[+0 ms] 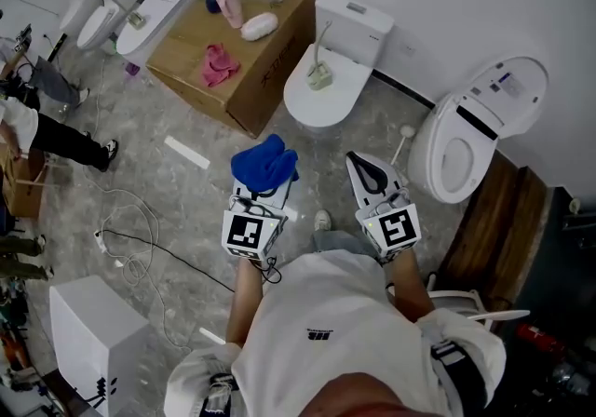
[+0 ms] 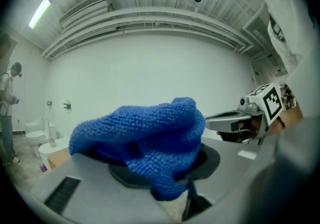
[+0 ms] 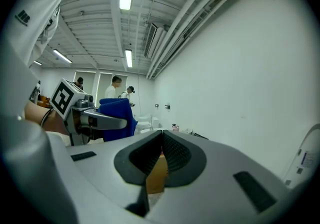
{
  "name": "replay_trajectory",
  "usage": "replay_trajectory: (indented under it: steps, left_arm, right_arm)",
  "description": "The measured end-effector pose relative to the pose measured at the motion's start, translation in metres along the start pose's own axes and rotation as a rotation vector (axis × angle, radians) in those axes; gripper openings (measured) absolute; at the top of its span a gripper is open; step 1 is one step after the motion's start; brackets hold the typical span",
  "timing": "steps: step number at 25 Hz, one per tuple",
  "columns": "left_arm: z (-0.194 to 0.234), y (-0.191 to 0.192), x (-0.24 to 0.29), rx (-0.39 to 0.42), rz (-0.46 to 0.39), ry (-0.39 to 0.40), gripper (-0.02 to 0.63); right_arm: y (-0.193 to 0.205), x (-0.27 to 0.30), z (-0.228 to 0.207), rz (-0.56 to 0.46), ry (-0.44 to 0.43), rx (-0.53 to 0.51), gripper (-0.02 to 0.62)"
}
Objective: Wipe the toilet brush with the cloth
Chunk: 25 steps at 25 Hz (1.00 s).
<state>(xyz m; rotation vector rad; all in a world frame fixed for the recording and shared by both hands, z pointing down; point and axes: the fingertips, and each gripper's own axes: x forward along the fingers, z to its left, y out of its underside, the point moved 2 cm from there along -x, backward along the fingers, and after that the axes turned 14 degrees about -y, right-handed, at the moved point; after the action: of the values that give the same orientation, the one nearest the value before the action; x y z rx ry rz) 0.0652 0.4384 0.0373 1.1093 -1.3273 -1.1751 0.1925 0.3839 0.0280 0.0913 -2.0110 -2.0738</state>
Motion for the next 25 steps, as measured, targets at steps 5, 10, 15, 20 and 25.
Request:
replay_trajectory:
  steps: [5, 10, 15, 20, 25]
  left_arm:
    - [0.007, -0.002, 0.038, -0.003, 0.014, -0.018, 0.152]
    - [0.017, -0.002, 0.067, -0.001, 0.022, -0.025, 0.152]
    - [0.033, -0.005, 0.095, -0.016, 0.024, -0.023, 0.152]
    - [0.056, 0.002, 0.134, -0.026, 0.022, 0.003, 0.15]
    - [0.081, 0.006, 0.182, -0.022, 0.032, 0.073, 0.15]
  right_arm:
    - [0.003, 0.022, -0.039, 0.016, -0.024, -0.005, -0.003]
    - [0.004, 0.045, -0.065, 0.021, -0.039, -0.002, -0.003]
    - [0.004, 0.069, -0.088, 0.027, -0.041, -0.007, -0.003]
    - [0.005, 0.1, -0.112, 0.019, -0.012, 0.003, -0.003]
    - [0.009, 0.135, -0.142, 0.042, 0.044, 0.015, -0.003]
